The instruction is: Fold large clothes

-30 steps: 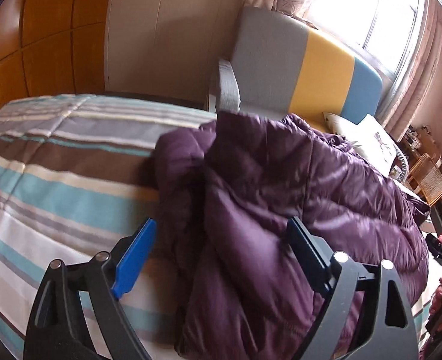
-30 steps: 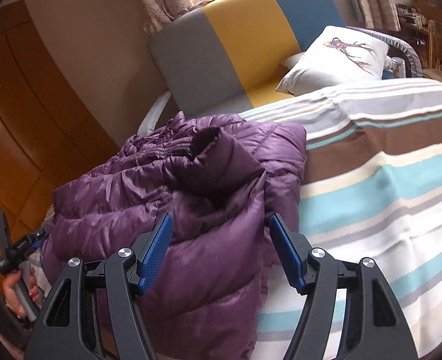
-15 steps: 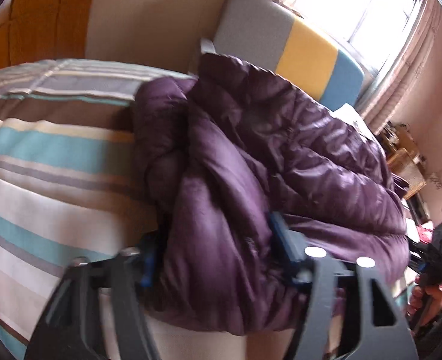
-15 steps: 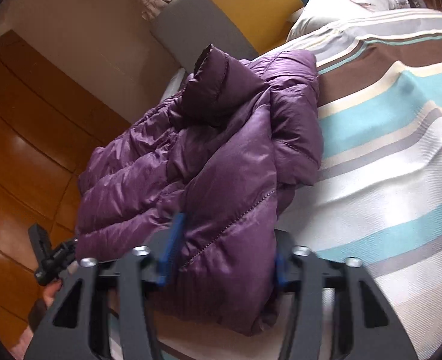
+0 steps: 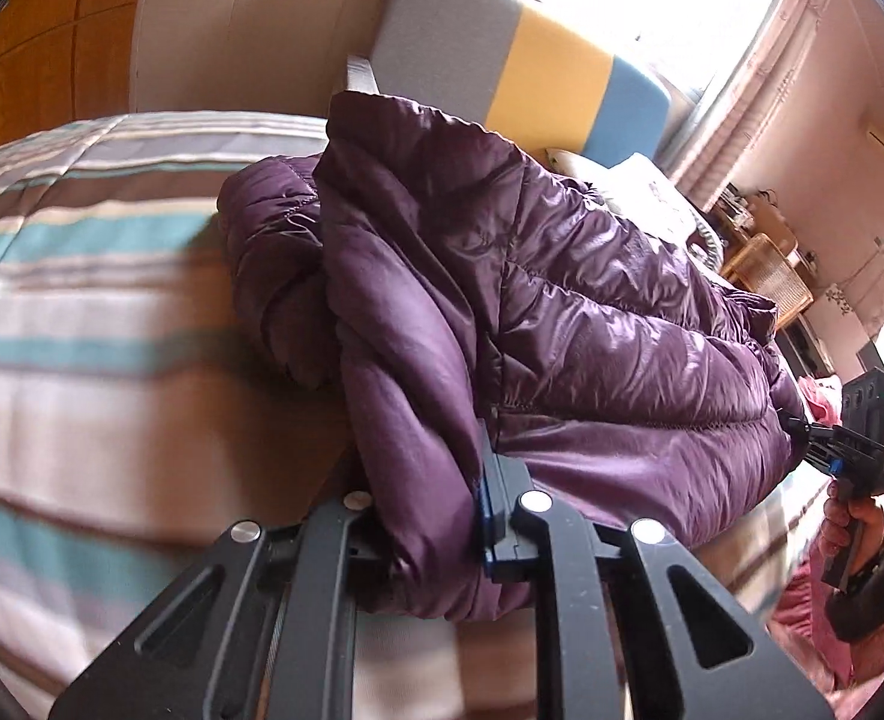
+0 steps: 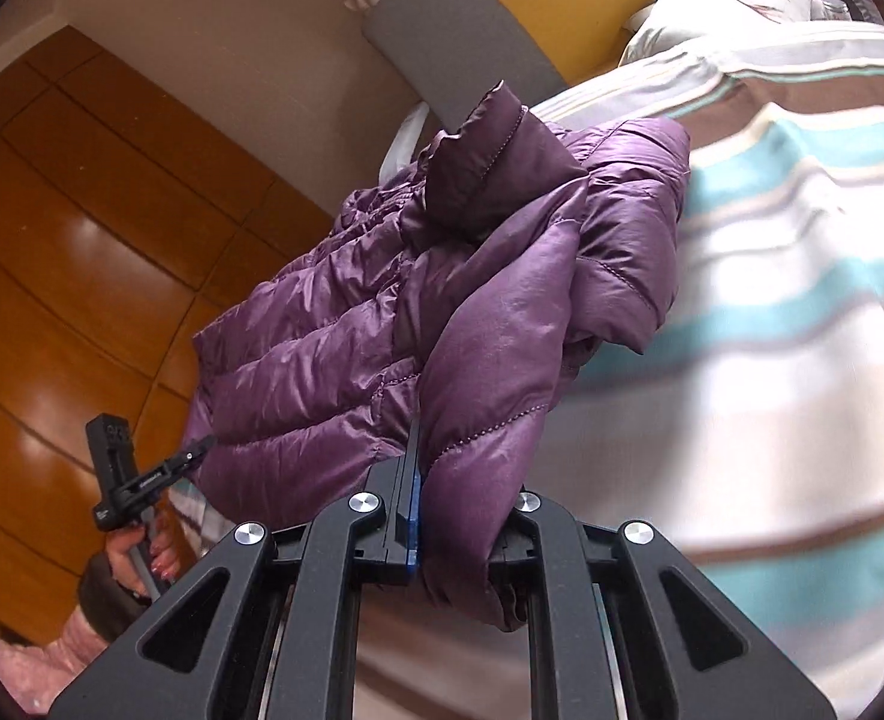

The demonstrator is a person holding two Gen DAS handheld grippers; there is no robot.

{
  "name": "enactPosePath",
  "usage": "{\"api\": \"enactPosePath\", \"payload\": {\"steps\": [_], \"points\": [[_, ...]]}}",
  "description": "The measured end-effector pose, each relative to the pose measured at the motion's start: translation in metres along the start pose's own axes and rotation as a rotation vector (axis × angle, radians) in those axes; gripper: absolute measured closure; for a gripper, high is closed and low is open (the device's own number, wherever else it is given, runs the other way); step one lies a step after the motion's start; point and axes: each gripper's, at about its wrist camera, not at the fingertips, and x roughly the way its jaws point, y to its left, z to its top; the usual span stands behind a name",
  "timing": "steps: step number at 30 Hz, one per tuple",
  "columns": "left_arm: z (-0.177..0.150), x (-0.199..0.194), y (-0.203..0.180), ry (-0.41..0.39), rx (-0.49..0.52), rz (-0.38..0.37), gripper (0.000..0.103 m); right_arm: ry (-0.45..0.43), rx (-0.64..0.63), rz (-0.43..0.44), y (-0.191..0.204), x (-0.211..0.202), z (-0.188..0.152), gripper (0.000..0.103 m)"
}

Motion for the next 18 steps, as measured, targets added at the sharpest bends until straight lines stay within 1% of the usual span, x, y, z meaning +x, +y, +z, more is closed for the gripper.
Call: {"api": "enactPosePath", "payload": {"steps": [5, 8, 9, 10, 11, 12, 14, 15, 16, 17, 18], "points": [[-0.043, -0.031, -0.003, 0.004, -0.016, -0.036, 0.089, 0.035, -0.022, 0.002, 0.003, -0.014, -0.026, 0.091], [-0.064, -0.042, -0.004, 0.009, -0.01, -0.033, 0.088, 0.041, -0.021, 0.004, 0.002, -0.021, -0.037, 0.091], [-0.071, -0.047, -0.007, 0.006, 0.0, -0.028, 0.086, 0.038, -0.029, -0.001, 0.003, -0.023, -0.04, 0.091], [-0.075, -0.049, -0.009, 0.005, 0.006, -0.019, 0.081, 0.031, -0.042, -0.017, 0.004, -0.027, -0.043, 0.09], [-0.076, -0.051, -0.009, 0.003, 0.011, -0.004, 0.078, 0.024, -0.046, -0.03, 0.004, -0.027, -0.041, 0.089], [-0.075, -0.052, -0.01, -0.002, 0.016, 0.007, 0.075, 0.018, -0.047, -0.041, 0.003, -0.029, -0.041, 0.086], [-0.07, -0.059, -0.012, -0.021, 0.021, 0.024, 0.071, -0.008, -0.037, -0.092, 0.002, -0.03, -0.032, 0.067], [-0.067, -0.063, -0.012, -0.032, 0.018, 0.03, 0.069, -0.025, -0.036, -0.116, -0.002, -0.026, -0.025, 0.063], [-0.065, -0.068, -0.013, -0.042, 0.016, 0.038, 0.067, -0.047, -0.034, -0.137, -0.003, -0.031, -0.023, 0.06], [-0.063, -0.073, -0.011, -0.06, 0.018, 0.056, 0.066, -0.068, -0.036, -0.149, -0.002, -0.037, -0.021, 0.06], [-0.061, -0.078, -0.011, -0.076, 0.021, 0.07, 0.062, -0.089, -0.044, -0.159, 0.0, -0.039, -0.023, 0.06]]}}
